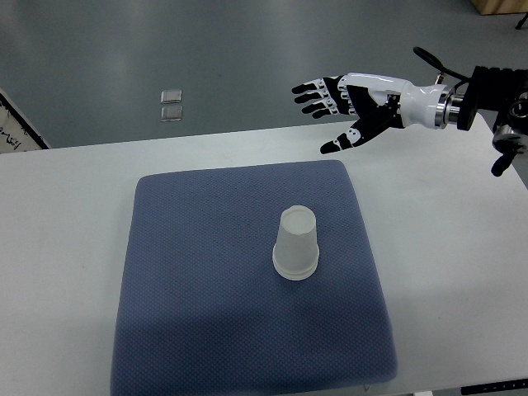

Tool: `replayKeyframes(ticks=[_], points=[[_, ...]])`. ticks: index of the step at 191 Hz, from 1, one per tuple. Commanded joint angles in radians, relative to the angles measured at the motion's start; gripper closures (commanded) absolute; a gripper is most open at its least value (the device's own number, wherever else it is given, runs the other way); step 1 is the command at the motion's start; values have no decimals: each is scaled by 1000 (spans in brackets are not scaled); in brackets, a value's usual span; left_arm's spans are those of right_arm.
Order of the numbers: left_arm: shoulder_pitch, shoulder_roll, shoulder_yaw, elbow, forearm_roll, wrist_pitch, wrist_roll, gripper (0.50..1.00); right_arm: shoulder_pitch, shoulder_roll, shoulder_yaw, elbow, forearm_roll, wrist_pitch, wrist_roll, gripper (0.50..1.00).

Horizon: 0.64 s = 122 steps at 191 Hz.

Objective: Stack paper cups
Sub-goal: 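Open the right hand and withdraw it away from the stacked cups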

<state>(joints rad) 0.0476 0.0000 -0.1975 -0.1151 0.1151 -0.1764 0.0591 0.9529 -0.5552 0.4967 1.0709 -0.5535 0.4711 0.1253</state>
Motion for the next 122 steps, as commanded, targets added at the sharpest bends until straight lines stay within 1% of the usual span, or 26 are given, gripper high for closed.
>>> replayKeyframes(ticks=[1,16,26,30,44,58,80,99,122], points=[[0,0,0,0,0,0,-1,500,-37,70,6,-112,178,-9,-7,585],[0,0,0,0,0,0,-1,500,-49,109,8,-166,239,-34,-9,585],[0,0,1,0,0,0,1,500,-62,135,8,-192,279,-75,-9,585],[0,0,0,0,0,1,1,500,-66,149,8,-204,306,-109,-7,585],[0,0,0,0,0,0,1,500,-83,179,8,-230,356,-183,-1,581],[0,0,1,0,0,0,1,500,-103,205,10,-255,368,-226,0,581],[0,0,0,0,0,0,-1,500,-114,225,8,-269,368,-230,0,579],[0,0,0,0,0,0,-1,500,-120,225,8,-269,368,-223,0,579],[0,0,0,0,0,2,1,500,-123,225,8,-272,368,-233,0,576]])
